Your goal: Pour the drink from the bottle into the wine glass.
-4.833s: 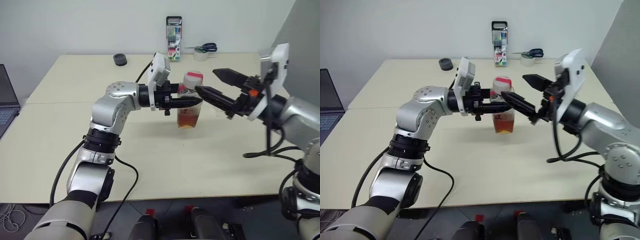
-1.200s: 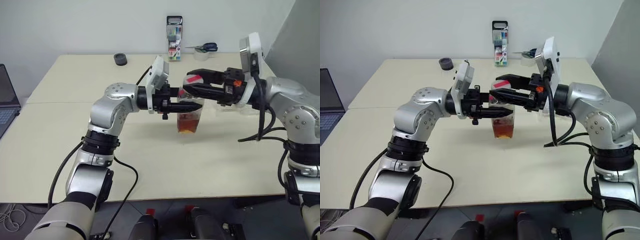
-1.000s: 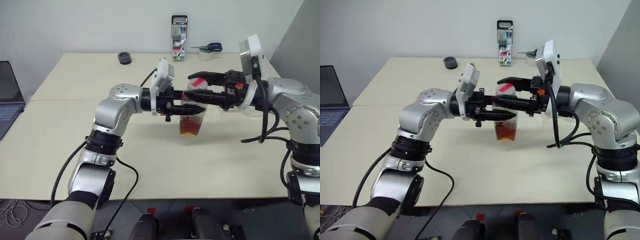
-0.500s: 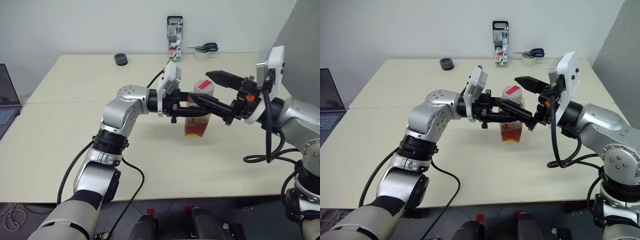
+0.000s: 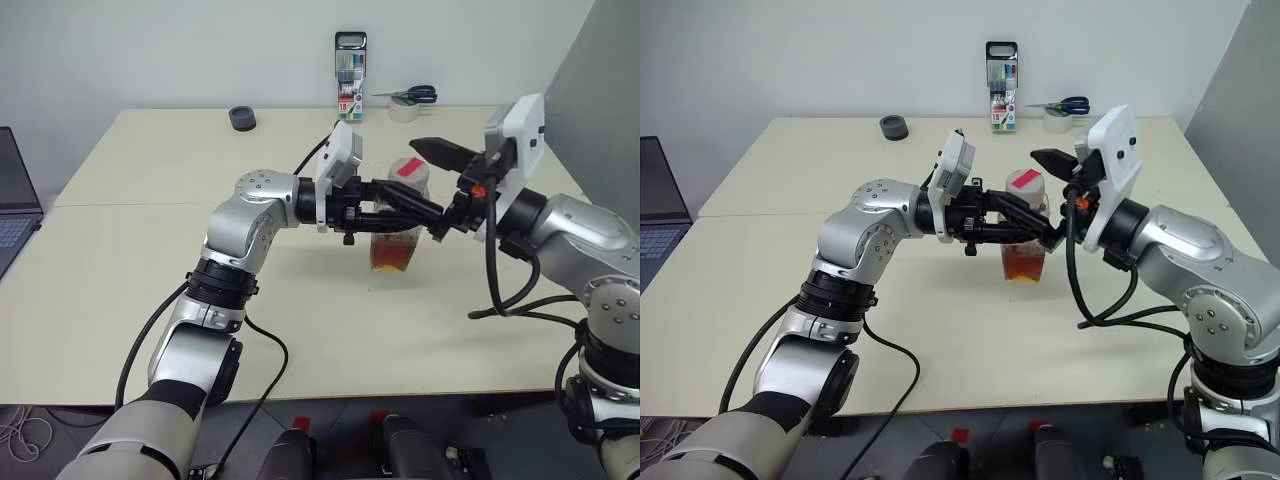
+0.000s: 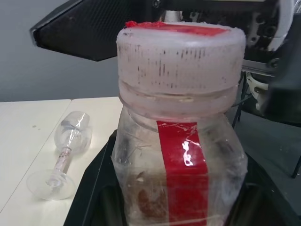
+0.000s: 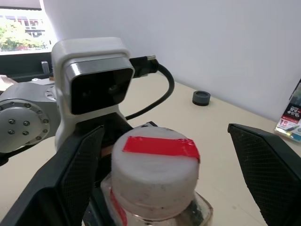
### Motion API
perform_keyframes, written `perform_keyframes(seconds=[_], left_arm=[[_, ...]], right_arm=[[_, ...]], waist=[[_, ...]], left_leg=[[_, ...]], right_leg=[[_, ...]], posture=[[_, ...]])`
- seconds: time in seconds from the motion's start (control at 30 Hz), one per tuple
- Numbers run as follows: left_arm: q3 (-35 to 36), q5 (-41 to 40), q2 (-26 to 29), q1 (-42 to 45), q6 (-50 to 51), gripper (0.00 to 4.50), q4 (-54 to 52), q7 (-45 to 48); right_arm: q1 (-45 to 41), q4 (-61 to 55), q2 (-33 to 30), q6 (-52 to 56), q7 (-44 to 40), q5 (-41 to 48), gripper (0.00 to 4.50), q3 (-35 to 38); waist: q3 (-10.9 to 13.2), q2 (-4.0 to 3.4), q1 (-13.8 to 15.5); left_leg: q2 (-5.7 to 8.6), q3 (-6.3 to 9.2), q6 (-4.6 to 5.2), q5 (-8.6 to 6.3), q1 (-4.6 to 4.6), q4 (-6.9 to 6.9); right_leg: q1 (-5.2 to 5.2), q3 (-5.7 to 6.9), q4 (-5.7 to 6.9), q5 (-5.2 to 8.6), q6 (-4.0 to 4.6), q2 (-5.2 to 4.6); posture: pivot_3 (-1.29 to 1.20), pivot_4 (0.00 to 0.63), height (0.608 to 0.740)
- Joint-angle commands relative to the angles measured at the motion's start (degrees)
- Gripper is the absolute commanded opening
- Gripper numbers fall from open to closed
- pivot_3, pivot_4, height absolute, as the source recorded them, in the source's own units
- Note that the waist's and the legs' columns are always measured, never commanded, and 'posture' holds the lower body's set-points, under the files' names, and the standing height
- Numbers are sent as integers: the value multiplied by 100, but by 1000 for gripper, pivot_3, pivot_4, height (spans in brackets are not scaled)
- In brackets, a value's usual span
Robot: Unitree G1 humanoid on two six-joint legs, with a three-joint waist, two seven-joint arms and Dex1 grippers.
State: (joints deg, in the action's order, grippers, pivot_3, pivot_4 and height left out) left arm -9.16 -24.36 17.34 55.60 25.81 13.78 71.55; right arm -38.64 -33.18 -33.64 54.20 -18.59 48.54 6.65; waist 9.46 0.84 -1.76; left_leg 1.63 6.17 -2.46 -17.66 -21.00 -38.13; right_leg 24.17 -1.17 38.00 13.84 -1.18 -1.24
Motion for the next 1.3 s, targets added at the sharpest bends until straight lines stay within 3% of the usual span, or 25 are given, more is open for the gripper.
perform_keyframes(seconds=[0.03, 0.8, 1.13, 1.3], left_arm=[[90, -31, -23, 106, -125, 1835, -142, -42], [79, 21, -47, 181, -200, 1835, 52, 4], [98, 18, -2, 142, -152, 1835, -5, -8], [72, 48, -10, 152, -169, 1835, 24, -11]], right_arm=[[-27, 17, -38, -117, 20, 13, 4487, 267], [549, -309, -595, 140, 51, 1008, 4487, 994], [554, -281, -782, 209, 75, 1751, 4487, 984], [384, -181, -616, -31, 185, 1409, 4487, 669]], waist=[[0, 0, 0], [0, 0, 2], [0, 0, 2], [0, 0, 0]], left_leg=[[0, 0, 1, 0, 0, 0], [0, -2, 13, -7, 0, 0], [0, 0, 14, -8, 0, 0], [0, -1, 14, -7, 0, -1]], right_leg=[[0, 0, 0, 0, 0, 0], [-1, 0, -1, 0, 0, 1], [-2, 1, -1, 0, 0, 1], [-2, 1, 0, 0, 0, 1]], posture=[[0, 150, 740], [0, 150, 740], [0, 150, 740], [0, 150, 740]])
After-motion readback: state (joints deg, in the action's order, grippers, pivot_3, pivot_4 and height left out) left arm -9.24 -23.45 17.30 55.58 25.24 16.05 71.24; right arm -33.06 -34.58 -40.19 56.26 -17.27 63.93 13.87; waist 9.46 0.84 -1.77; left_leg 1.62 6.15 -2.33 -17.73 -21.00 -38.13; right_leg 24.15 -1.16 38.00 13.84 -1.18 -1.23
